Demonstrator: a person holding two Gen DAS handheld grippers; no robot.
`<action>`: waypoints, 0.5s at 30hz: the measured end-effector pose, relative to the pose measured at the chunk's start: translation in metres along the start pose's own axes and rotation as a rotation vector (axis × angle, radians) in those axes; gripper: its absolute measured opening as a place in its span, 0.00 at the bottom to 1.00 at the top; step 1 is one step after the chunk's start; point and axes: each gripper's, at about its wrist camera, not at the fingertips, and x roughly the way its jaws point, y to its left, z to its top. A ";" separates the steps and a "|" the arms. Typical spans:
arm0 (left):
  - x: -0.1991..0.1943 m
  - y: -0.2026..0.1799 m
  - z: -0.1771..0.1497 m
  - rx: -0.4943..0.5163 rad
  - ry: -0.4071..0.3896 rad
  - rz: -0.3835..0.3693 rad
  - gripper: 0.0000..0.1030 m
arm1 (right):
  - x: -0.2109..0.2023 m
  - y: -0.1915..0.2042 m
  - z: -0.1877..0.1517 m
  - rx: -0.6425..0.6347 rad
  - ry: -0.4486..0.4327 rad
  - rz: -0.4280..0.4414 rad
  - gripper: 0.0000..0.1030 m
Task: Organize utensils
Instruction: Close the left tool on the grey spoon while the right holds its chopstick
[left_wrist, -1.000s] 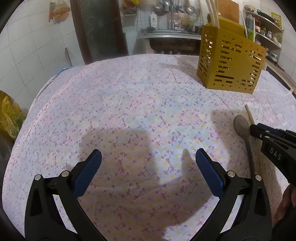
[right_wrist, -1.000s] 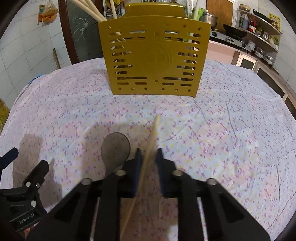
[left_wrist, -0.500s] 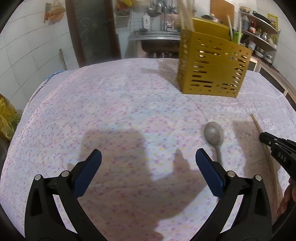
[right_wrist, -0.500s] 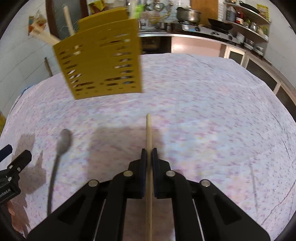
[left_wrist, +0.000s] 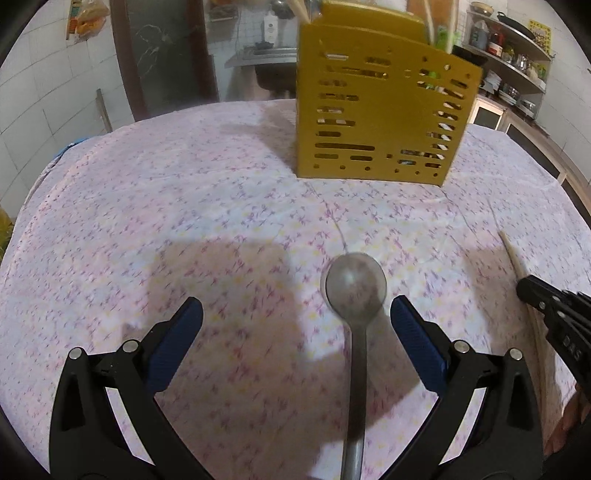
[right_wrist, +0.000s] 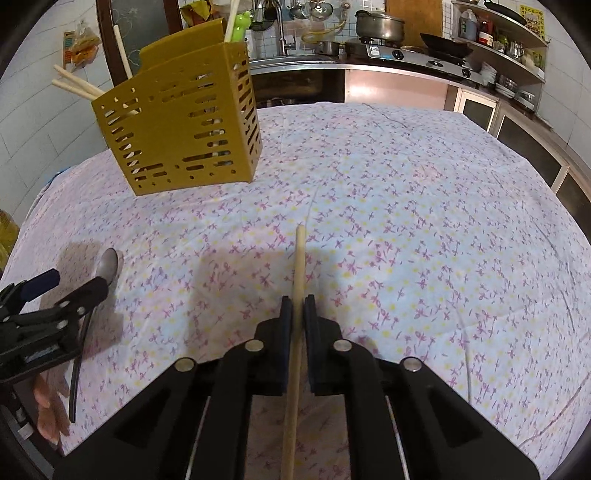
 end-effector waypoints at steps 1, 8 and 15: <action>0.003 0.001 0.002 -0.011 0.007 -0.006 0.95 | 0.001 0.000 0.001 0.000 -0.002 -0.004 0.20; 0.013 0.000 0.016 -0.024 0.024 -0.032 0.74 | 0.009 0.003 0.009 -0.001 -0.006 -0.015 0.35; 0.010 -0.008 0.015 0.022 0.010 -0.049 0.50 | 0.011 0.004 0.013 -0.007 0.005 -0.042 0.10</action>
